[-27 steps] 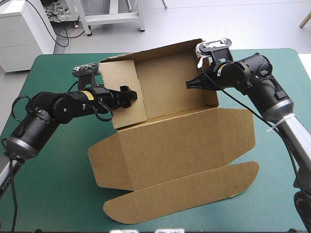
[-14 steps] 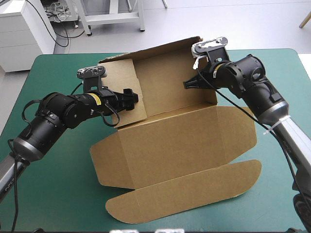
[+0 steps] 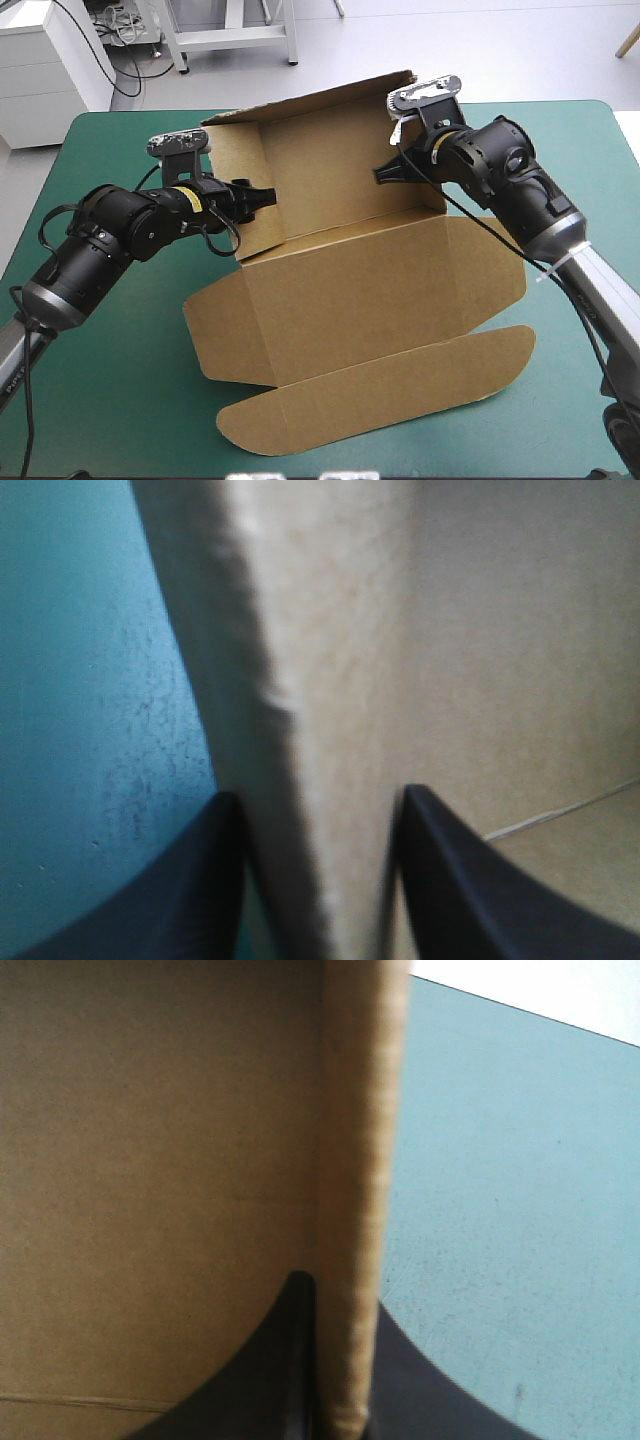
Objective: Fold the box
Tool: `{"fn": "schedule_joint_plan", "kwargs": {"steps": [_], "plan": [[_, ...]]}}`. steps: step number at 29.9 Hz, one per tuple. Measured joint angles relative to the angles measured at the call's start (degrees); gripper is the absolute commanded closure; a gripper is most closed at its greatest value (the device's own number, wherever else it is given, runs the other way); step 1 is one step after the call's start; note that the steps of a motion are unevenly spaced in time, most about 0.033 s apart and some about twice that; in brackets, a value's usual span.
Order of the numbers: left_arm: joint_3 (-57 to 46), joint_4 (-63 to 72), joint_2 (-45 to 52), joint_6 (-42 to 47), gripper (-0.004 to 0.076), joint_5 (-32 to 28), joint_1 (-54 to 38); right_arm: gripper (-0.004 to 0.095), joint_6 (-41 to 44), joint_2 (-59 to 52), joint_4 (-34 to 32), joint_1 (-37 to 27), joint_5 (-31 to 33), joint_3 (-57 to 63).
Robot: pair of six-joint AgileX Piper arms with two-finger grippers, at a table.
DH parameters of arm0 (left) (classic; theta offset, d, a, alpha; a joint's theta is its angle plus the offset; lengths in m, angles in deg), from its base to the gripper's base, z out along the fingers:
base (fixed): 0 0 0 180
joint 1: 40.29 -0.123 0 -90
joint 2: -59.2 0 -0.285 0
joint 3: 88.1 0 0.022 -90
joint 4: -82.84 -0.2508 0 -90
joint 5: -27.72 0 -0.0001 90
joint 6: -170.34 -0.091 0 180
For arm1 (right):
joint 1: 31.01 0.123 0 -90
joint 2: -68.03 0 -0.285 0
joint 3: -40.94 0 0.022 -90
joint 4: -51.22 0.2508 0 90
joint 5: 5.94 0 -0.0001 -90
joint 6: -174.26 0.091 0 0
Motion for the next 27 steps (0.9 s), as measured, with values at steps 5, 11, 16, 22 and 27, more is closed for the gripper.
{"fn": "schedule_joint_plan", "kwargs": {"steps": [5, 11, 16, 22, 27], "plan": [[0.00, -1.85, -0.14, 0.20, 0.0732, 0.65, -0.24, 0.0908, 0.25, -0.21, -0.79, -0.06, 0.76, 0.00], [0.00, -2.57, -0.33, 0.63, 0.0732, 1.10, -0.45, 0.0910, 0.99, -0.45, -0.02, -0.06, 1.93, -0.05], [2.93, -3.25, -2.88, -0.38, 0.0732, 4.35, -0.45, 0.0910, 3.95, -0.45, -0.01, 0.04, 4.38, -0.05], [14.73, -2.61, -13.38, -4.75, 0.0731, 14.67, -0.39, 0.0910, 4.97, 0.32, 0.32, -0.59, 9.12, -0.05], [20.54, -1.52, -20.34, -6.55, 0.0732, 19.21, -0.35, 0.0910, 1.50, 4.46, 8.64, -6.27, 11.86, -0.05]]}}
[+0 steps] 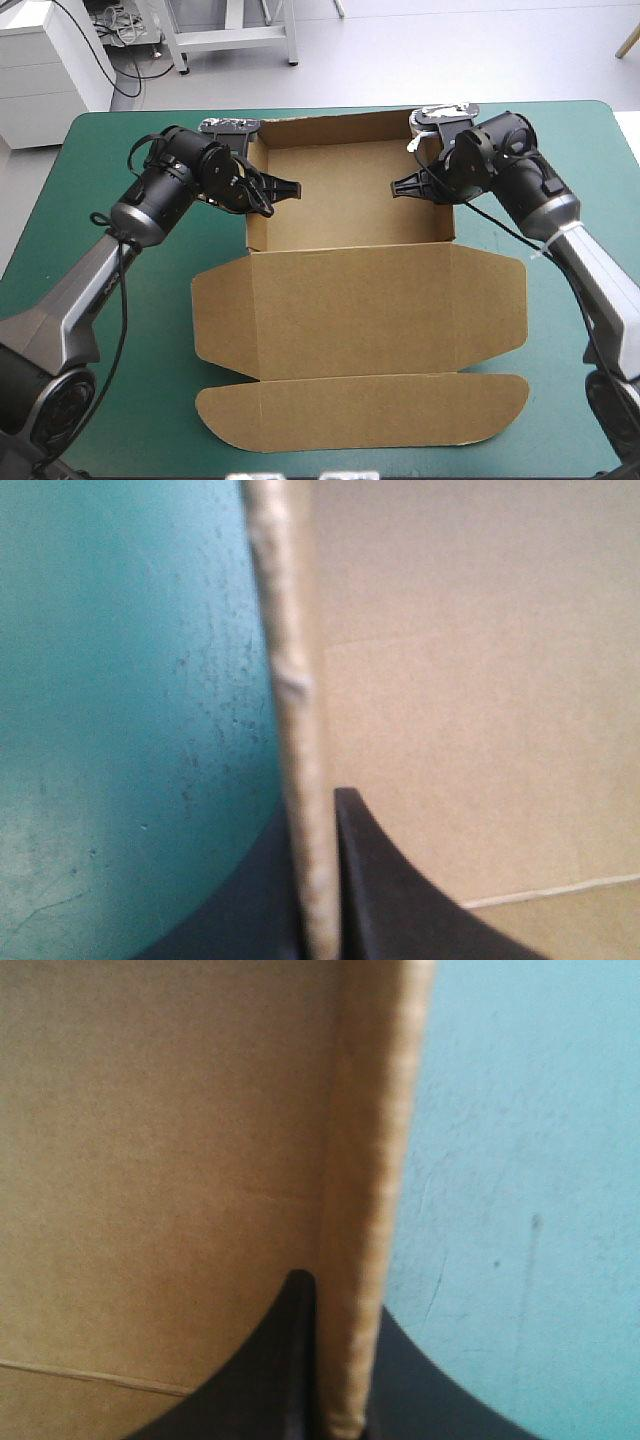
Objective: Fold the box
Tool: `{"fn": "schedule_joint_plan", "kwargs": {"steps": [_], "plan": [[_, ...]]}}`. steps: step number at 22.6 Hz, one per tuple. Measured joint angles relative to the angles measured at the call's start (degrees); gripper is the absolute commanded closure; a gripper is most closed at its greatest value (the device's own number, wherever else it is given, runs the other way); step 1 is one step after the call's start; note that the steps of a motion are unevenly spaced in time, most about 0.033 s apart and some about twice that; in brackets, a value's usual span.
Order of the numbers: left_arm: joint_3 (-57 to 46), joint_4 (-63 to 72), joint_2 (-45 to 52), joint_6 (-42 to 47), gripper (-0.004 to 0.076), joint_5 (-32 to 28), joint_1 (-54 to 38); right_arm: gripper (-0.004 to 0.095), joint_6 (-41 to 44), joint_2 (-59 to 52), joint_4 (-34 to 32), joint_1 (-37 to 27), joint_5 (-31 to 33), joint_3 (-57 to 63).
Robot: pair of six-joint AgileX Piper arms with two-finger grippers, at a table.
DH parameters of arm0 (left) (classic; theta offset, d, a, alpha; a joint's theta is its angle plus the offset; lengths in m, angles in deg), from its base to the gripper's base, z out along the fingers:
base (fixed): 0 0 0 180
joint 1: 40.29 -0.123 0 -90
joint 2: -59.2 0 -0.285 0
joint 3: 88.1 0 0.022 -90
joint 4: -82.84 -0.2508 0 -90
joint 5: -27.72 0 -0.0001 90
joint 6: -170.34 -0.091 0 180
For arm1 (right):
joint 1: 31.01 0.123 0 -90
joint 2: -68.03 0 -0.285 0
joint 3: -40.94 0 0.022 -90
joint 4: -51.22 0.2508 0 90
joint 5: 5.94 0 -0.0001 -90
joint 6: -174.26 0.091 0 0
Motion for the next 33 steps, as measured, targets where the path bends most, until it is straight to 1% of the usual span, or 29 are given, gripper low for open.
{"fn": "schedule_joint_plan", "kwargs": {"steps": [3, 5, 9, 13, 14, 16, 17, 18, 20, 22, 23, 25, 27, 28, 31, 33], "plan": [[0.81, 0.41, -3.93, -0.57, 0.0731, 0.18, 0.00, 0.0910, -3.87, 4.95, 7.49, -4.67, 1.36, 0.00], [0.94, 1.48, -7.24, -1.00, 0.0731, 0.44, 0.00, 0.0910, -5.37, 7.82, 8.99, -6.33, 1.89, 0.00], [1.01, 3.60, -12.40, -1.00, 0.0732, 1.34, 0.00, 0.0910, -7.53, 11.54, 8.96, -6.75, 2.45, 0.05], [1.07, 6.00, -15.13, -1.00, 0.0731, 1.28, -0.09, 0.0907, -8.34, 13.47, 7.49, -6.89, 3.04, 0.05], [1.10, 6.18, -15.44, -1.00, 0.0731, 1.22, -0.09, 0.0895, -8.37, 14.06, 7.49, -7.02, 3.09, 0.05], [1.18, 6.30, -15.63, -1.00, 0.0725, 1.24, -0.09, 0.0827, -8.68, 15.02, 7.80, -7.14, 2.87, 0.05], [1.18, 6.30, -15.63, -1.00, 0.0702, 1.23, -0.09, 0.0756, -8.88, 15.22, 7.85, -7.20, 2.78, 0.05], [1.18, 6.41, -15.63, -1.20, 0.0674, 1.23, -0.09, 0.0709, -9.19, 15.33, 7.92, -7.20, 2.71, 0.05], [1.18, 6.41, -15.63, -2.39, 0.0599, 1.23, -0.09, 0.0554, -9.54, 15.33, 8.31, -7.20, 2.58, 0.05], [1.18, 6.41, -15.64, -4.26, 0.0479, 1.23, -0.09, 0.0360, -9.66, 15.33, 8.94, -7.20, 2.24, 0.05], [1.18, 6.69, -15.64, -5.21, 0.0405, 1.17, -0.09, 0.0264, -9.86, 15.33, 9.40, -7.20, 2.25, 0.05], [1.18, 7.61, -15.64, -6.18, 0.0249, 0.87, -0.09, 0.0119, -10.58, 15.33, 10.77, -7.14, 2.25, 0.05], [1.25, 8.55, -15.64, -6.66, 0.0146, 0.46, -0.02, 0.0062, -11.48, 15.33, 12.23, -6.96, 2.23, 0.05], [1.31, 9.07, -15.69, -6.87, 0.0114, 0.32, 0.04, 0.0060, -11.77, 15.33, 12.84, -6.88, 2.18, 0.05], [1.38, 10.21, -15.69, -6.93, 0.0104, 0.83, -0.22, 0.0060, -12.14, 15.33, 13.94, -6.69, 2.18, -0.01], [2.55, 10.41, -15.81, -6.93, 0.0104, 2.97, -0.86, 0.0060, -12.04, 15.33, 12.98, -6.69, 2.16, -0.13]]}}
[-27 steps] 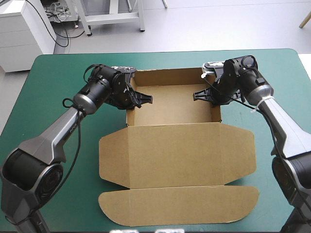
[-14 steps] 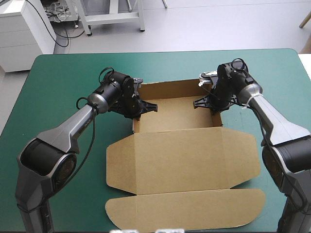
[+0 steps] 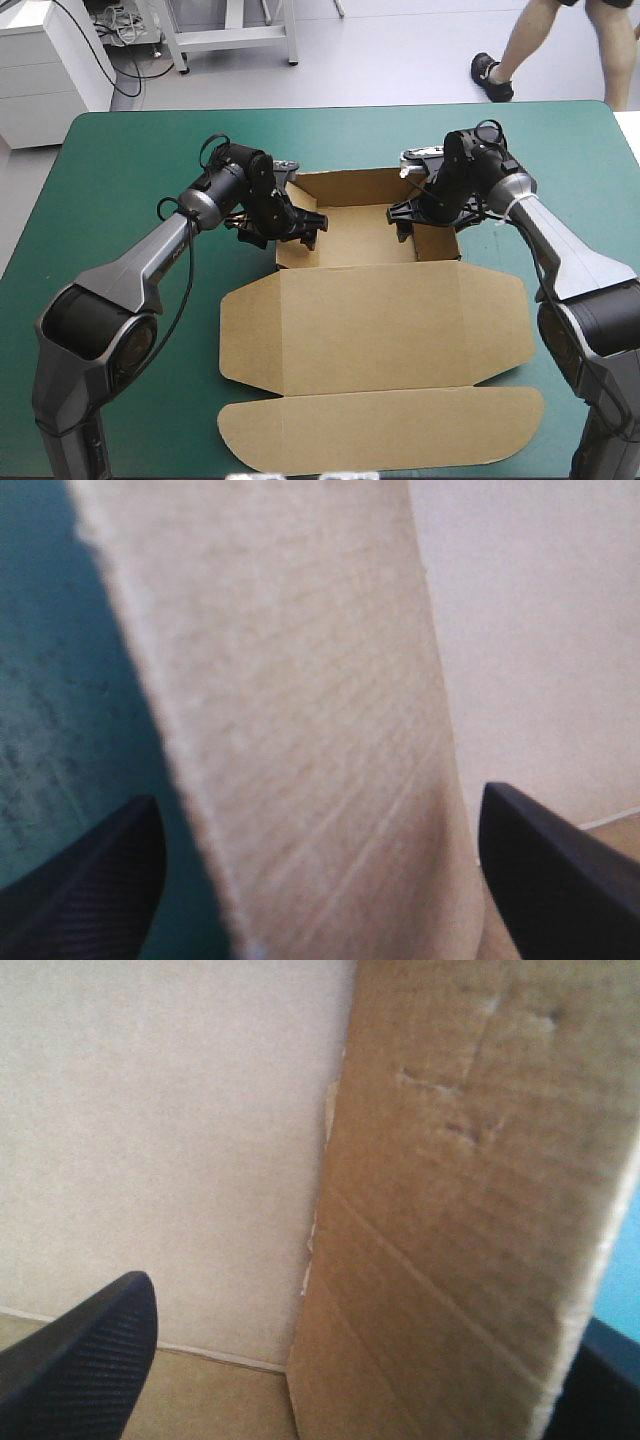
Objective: Fold the box
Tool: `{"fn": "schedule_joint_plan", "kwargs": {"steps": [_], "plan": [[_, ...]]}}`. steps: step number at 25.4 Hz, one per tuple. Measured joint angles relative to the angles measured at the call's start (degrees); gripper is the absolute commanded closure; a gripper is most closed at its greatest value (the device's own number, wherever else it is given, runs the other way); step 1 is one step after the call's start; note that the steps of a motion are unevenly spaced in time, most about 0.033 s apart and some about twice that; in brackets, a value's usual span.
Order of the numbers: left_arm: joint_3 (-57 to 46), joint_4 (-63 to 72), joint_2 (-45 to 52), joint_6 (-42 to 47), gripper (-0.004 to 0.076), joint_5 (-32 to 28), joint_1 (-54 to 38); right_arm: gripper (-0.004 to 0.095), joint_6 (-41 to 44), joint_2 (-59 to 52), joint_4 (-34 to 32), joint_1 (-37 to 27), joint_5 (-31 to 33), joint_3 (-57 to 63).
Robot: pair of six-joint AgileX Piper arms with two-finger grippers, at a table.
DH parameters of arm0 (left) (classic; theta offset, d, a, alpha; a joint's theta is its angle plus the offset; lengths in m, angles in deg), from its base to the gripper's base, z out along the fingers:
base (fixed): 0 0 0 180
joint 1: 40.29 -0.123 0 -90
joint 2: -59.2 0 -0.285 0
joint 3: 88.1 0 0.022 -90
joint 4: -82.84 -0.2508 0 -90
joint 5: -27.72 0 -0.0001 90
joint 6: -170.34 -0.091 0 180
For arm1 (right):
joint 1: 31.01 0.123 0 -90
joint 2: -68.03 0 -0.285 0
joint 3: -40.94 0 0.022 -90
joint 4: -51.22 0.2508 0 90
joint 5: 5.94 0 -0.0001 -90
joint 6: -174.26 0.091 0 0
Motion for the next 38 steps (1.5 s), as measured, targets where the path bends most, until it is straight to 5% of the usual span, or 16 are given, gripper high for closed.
{"fn": "schedule_joint_plan", "kwargs": {"steps": [9, 11, 13, 14, 24, 38], "plan": [[15.94, 1.68, 0.04, -0.73, 0.0136, 3.86, -3.75, 0.0060, 0.58, -2.60, -1.21, -1.71, 0.05, -6.61], [21.56, 1.83, 1.72, -3.55, 0.0286, 3.99, -4.03, 0.0060, 0.42, -6.99, -1.21, -2.19, 0.05, -7.53], [24.15, 1.83, 5.19, -6.23, 0.0526, 4.23, -4.14, 0.0060, -0.01, -12.27, -3.14, -2.32, 0.39, -7.53], [24.41, 1.78, 7.15, -7.31, 0.0729, 4.43, -4.21, 0.0060, -0.13, -14.14, -3.89, -2.32, 0.51, -7.33], [12.27, 2.04, 30.04, -16.10, 0.0731, 4.73, -4.27, 0.0073, 0.26, -29.23, -7.39, -2.32, 1.80, 1.75], [-25.13, 1.54, 57.69, -17.08, 0.0731, 4.73, -4.27, 0.0073, 0.50, -15.20, -7.20, -2.32, -1.71, 2.17]]}}
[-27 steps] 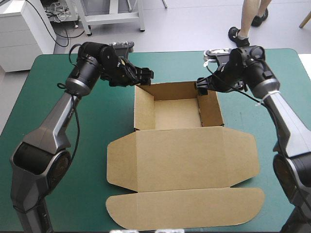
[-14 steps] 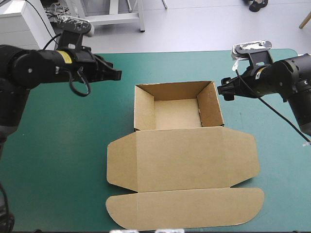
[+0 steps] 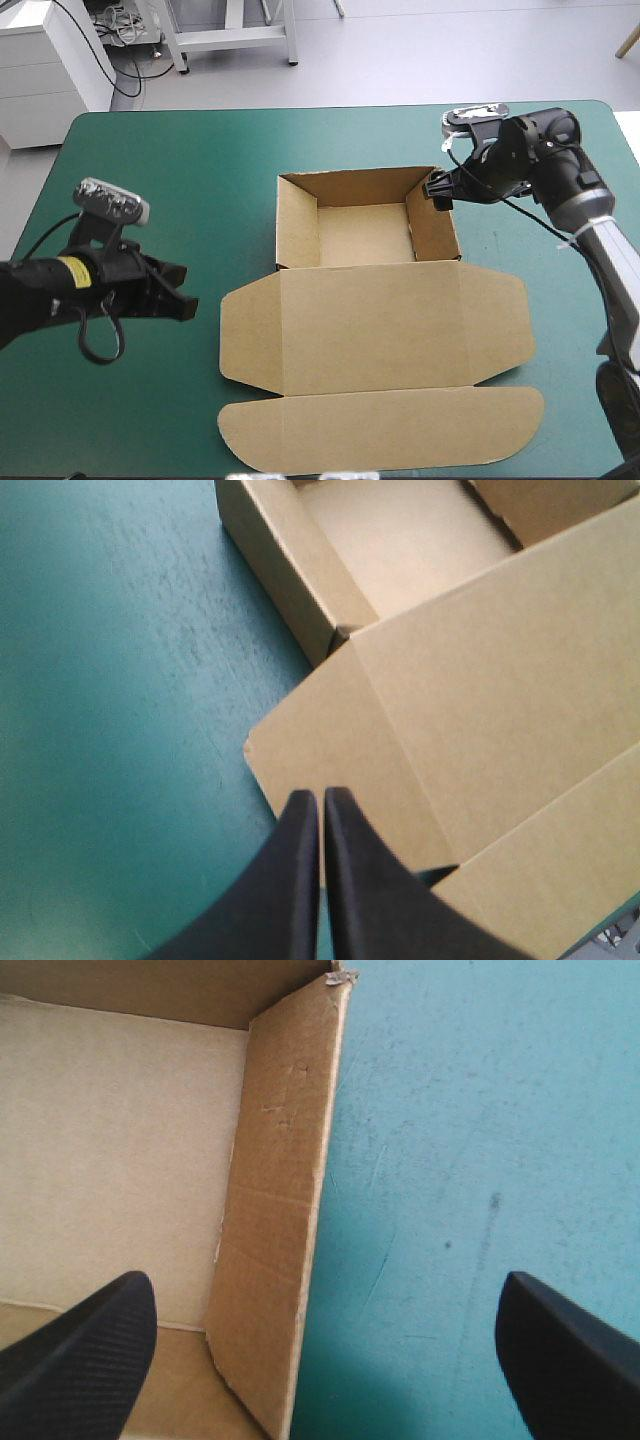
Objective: Fold the box
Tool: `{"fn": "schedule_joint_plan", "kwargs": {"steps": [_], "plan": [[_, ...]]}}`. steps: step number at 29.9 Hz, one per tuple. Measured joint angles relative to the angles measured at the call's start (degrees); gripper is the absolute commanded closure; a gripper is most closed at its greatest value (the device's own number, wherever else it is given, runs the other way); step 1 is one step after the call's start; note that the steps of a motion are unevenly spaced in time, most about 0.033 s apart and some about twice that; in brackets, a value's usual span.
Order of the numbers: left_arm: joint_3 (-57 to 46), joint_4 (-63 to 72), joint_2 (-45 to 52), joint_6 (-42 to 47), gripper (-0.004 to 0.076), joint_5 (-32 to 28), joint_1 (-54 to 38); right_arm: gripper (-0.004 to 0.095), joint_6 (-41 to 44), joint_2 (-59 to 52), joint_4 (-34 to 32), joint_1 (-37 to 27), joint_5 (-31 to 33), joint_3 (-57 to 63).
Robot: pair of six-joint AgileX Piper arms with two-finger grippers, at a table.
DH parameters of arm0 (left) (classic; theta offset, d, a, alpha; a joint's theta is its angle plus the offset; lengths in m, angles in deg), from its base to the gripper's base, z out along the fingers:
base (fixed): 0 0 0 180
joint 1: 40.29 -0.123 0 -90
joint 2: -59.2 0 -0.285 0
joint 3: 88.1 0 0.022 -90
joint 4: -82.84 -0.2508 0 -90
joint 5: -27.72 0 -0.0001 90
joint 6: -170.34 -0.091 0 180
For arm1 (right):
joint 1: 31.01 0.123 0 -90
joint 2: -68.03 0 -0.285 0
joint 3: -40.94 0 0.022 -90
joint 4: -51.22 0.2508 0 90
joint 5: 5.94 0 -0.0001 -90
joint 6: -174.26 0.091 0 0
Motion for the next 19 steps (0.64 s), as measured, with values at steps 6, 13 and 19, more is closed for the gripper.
{"fn": "schedule_joint_plan", "kwargs": {"steps": [6, 13, 19], "plan": [[-10.40, -1.71, 10.76, -0.44, 0.0731, 0.00, 0.00, 0.0073, -0.10, 8.86, 1.70, 0.00, -1.24, 0.10], [-18.05, -1.71, 20.52, 0.31, 0.0731, 0.00, 0.00, 0.0073, -1.29, 15.20, 6.88, 0.00, -2.00, 0.21], [-20.45, -1.71, 23.98, 0.50, 0.0731, 0.00, 0.00, 0.0388, -1.29, 15.37, 7.01, 0.00, -2.49, 0.27]]}}
